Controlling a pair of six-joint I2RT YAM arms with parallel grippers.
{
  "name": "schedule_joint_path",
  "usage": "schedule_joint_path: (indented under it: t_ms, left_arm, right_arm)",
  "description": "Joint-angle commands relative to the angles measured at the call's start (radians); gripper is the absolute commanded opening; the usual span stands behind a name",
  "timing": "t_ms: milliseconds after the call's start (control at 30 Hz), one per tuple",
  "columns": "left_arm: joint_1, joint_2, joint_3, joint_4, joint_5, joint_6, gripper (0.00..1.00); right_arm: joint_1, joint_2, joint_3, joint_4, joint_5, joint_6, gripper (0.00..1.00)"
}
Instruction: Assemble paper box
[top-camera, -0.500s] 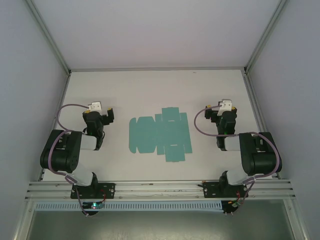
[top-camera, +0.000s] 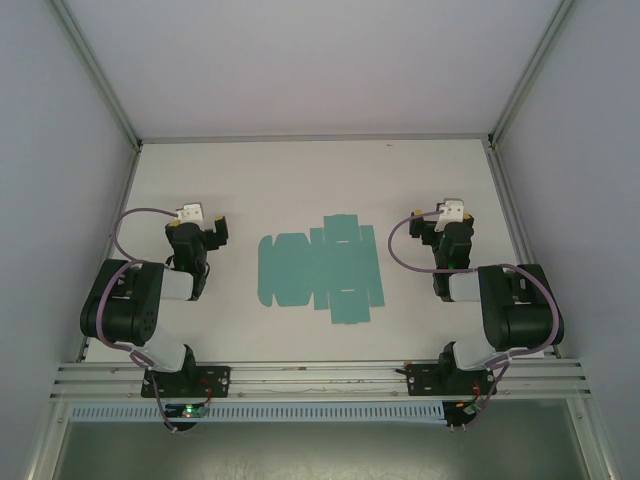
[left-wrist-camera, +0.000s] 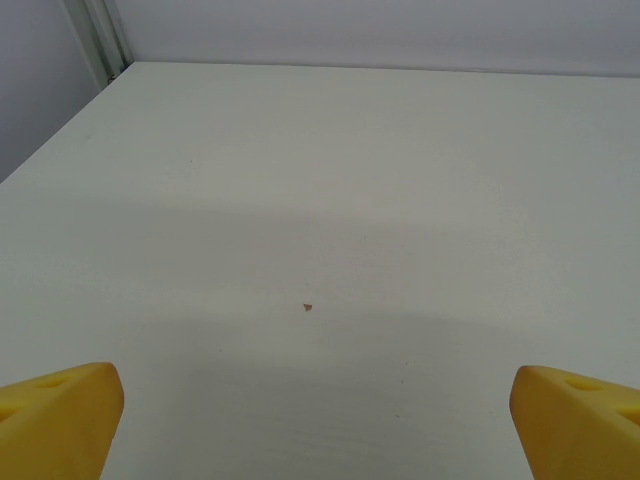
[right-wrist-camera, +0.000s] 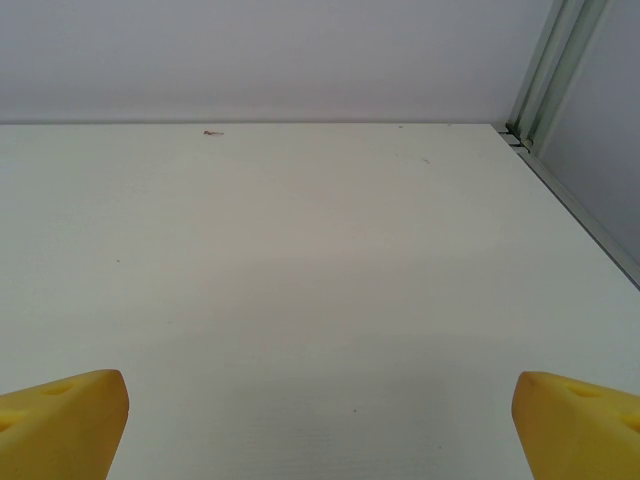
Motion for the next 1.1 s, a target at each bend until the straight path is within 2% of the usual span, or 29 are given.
schedule_joint_path:
  t_ms: [0, 633, 767, 867, 967, 1067]
  left_arm:
    - [0.001, -0.020, -0.001, -0.030, 0.013, 0.003, 1.00]
    - [0.002, -0.024, 0.002, -0.022, 0.011, 0.003, 1.00]
    - [0.003, -0.194, 0.089, -0.325, -0.037, -0.017, 1.00]
    - [0.003, -0.317, 0.214, -0.661, -0.036, -0.153, 1.00]
    - [0.000, -0.340, 0.367, -1.021, 0.090, -0.274, 1.00]
    - [-0.009, -0.355, 0.385, -1.117, 0.260, -0.354, 1.00]
  right_arm:
    - [0.010, -0.020, -0.011, -0.001, -0.015, 0.007, 0.99]
    - [0.010, -0.036, -0.011, 0.014, -0.017, 0.000, 0.99]
    - [0.026, -0.187, 0.024, -0.176, 0.007, -0.013, 0.98]
    - [0.075, -0.301, 0.103, -0.417, 0.079, 0.017, 0.99]
    - [0.136, -0.364, 0.243, -0.733, 0.109, 0.114, 0.98]
    - [0.201, -0.374, 0.338, -0.974, 0.088, 0.269, 0.99]
